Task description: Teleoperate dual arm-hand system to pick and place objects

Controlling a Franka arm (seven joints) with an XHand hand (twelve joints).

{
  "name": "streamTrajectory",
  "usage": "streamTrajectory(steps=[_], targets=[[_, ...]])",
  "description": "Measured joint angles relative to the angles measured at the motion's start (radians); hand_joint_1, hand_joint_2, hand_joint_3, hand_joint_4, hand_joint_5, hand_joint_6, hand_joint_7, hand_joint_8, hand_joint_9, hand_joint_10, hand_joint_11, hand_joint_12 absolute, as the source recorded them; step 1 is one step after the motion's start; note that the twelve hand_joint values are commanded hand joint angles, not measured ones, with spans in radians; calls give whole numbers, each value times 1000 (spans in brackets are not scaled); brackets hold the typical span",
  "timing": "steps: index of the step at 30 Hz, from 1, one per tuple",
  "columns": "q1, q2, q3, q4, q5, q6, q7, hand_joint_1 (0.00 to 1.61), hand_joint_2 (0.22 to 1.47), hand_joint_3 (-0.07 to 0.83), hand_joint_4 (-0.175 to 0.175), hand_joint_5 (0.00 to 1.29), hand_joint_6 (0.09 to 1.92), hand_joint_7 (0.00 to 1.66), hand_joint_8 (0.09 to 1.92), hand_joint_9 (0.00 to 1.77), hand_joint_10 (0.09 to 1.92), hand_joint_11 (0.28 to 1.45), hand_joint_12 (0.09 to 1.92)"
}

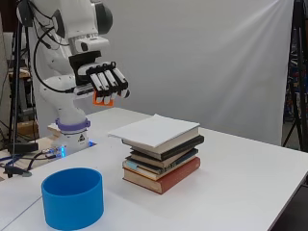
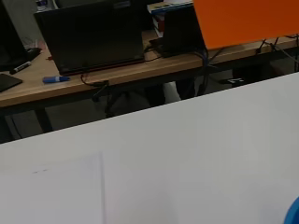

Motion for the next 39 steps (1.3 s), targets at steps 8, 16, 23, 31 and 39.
streamTrajectory(steps=[8, 16, 23, 31, 39], targets=[[1, 94, -106, 72, -20, 15, -68, 945, 1195, -1, 175, 823, 1217, 1243, 1755, 1529, 1855, 1209, 1827], [4, 155, -166, 106, 1, 21, -134, 943, 1196, 0, 175, 818, 1222, 1294, 1810, 1564, 1893, 1219, 1810], [2, 258, -201, 120, 57, 38, -214, 945, 1195, -1, 175, 821, 1218, 1321, 1874, 1587, 1920, 1218, 1804], [-1, 367, -239, 111, 143, 64, -336, 954, 1187, -1, 175, 837, 1194, 1342, 1905, 1610, 1920, 1217, 1788], [-6, 374, -248, 87, 204, 83, -399, 957, 1181, -1, 175, 846, 1179, 1357, 1915, 1621, 1920, 1215, 1774]])
